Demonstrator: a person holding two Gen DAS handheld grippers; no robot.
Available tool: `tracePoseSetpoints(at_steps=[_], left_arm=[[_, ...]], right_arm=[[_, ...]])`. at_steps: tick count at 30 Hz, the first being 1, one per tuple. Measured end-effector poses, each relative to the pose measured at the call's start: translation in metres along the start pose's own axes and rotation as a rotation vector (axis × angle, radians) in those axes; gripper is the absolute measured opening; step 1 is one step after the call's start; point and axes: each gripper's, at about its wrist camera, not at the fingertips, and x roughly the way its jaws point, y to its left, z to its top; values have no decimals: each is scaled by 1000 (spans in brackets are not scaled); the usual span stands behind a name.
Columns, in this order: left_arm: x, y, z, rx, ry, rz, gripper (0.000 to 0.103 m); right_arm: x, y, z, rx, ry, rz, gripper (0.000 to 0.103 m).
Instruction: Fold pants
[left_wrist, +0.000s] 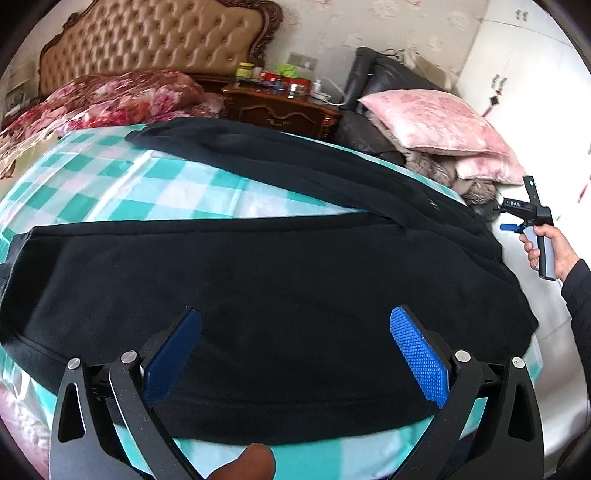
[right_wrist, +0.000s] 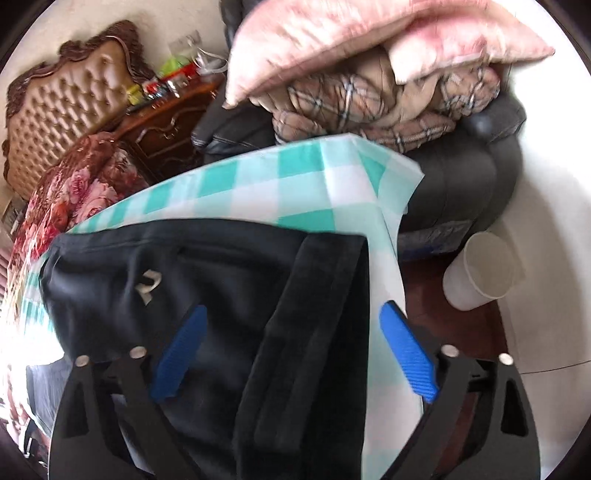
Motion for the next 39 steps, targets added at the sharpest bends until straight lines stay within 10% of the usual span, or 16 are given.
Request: tracePoseSetpoints(at_steps=[18,25,27,39], left_arm=[[24,39,30,-79,27,103,99],[28,33,38,-62,30,90,98],[31,34,42,-69,34,42,98],[91,67,166,-324,73,-338,73]], right_arm=[[62,2,20,-199,87,-51,78],[43,11,14,-263,27,-33,33],[28,19,10,-270,-8,-13,10],[-152,116,-106,-451,-388,134,9]])
